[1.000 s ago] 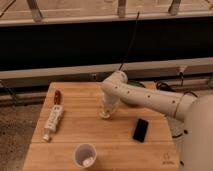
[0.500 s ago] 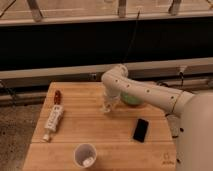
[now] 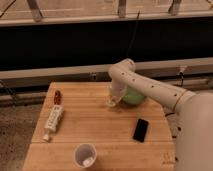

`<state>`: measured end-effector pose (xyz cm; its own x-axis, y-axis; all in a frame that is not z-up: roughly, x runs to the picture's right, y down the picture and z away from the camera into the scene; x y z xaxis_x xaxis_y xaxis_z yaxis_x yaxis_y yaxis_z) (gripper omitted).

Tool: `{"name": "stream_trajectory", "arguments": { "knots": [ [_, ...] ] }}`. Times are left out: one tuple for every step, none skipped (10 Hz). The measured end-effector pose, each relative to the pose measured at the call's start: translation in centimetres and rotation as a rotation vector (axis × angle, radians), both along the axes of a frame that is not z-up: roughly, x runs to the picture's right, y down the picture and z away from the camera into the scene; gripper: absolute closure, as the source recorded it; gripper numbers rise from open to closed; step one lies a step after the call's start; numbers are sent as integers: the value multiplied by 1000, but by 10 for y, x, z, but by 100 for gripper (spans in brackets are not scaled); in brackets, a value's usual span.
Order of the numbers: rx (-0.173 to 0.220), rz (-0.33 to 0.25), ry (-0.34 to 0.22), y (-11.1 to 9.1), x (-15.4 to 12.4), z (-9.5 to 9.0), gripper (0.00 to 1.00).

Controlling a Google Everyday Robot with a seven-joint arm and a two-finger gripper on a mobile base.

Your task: Place the white sponge in the ceramic bowl

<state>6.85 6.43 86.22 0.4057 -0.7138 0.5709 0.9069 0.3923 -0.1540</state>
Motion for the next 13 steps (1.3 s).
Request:
{"name": "stream_trajectory", "arguments": {
  "knots": [
    [-1, 3, -1, -3, 1, 2, 100],
    [-1, 3, -3, -4, 1, 2, 100],
    [-2, 8, -2, -4, 4, 4, 100],
    [0, 15, 0, -6, 12, 6, 100],
    [0, 21, 3, -7, 24, 9, 100],
    [0, 26, 5, -9, 31, 11, 100],
    [-1, 29, 5, -10, 33, 12, 100],
    [0, 32, 4, -12, 33, 15, 100],
    [4, 40, 5, -16, 38, 18, 100],
    [3, 44, 8, -17, 44, 20, 100],
    [3, 49, 11, -18, 49, 20, 100],
    [1, 49, 10, -18, 49, 21, 100],
    [3, 52, 9, -19, 51, 21, 100]
  ]
}}
